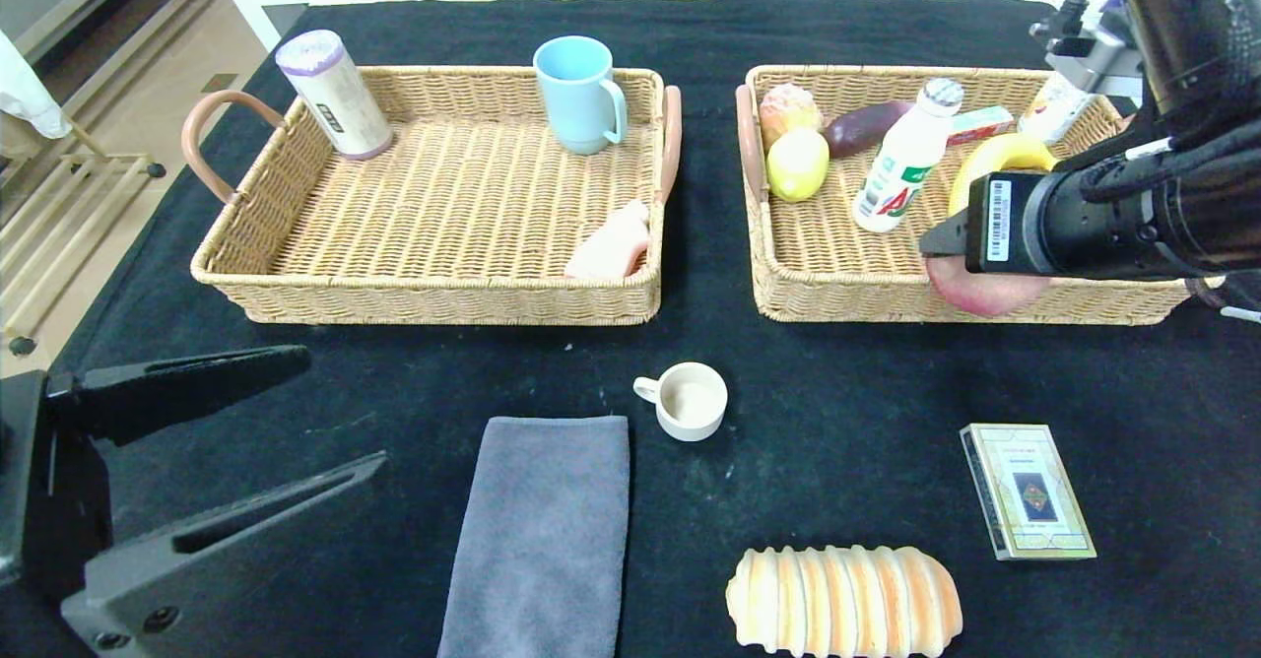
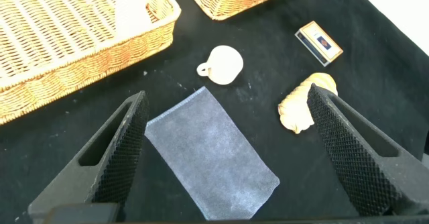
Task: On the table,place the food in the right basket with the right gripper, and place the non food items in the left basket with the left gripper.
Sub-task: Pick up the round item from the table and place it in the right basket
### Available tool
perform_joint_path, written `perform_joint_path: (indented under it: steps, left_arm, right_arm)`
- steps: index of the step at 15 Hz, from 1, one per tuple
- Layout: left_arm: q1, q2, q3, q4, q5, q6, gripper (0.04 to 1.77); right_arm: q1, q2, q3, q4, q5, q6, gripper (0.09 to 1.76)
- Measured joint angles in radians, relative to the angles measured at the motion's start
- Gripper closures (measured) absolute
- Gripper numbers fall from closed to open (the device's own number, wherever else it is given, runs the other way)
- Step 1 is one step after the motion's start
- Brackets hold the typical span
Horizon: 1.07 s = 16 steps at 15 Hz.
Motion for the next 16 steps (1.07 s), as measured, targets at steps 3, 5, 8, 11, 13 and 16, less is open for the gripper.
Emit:
perform_joint_path:
  steps: [3,5,8,11,13,16]
  left_arm:
    - [0.001,0.0,0.0,0.0,0.0,0.0,0.09]
    - [0.0,0.0,0.0,0.0,0.0,0.0,0.09]
    - [-0.001,0.0,0.001,0.0,0.0,0.001,0.09]
    - [-0.001,0.0,0.002,0.0,0.0,0.001,0.09]
    - [-0.001,-0.002,0.002,0.0,0.0,0.005,0.09]
    - [-0.001,-0.006,0.002,0.0,0.0,0.008,0.09]
  right_arm:
    - [-0.075,0.009,-0.016,-0.013,0.002,-0.064,0.71]
    - [-0.112,0.025,-0.04,-0.028,0.003,-0.086,0.71]
    - [-0.169,0.065,-0.087,-0.046,0.003,-0.118,0.71]
    - [-0.206,0.103,-0.113,-0.125,0.004,-0.137,0.71]
    - [-0.223,0.125,-0.116,-0.169,0.006,-0.143,0.71]
    - [-0.231,0.149,-0.121,-0.187,0.006,-0.149,0.72]
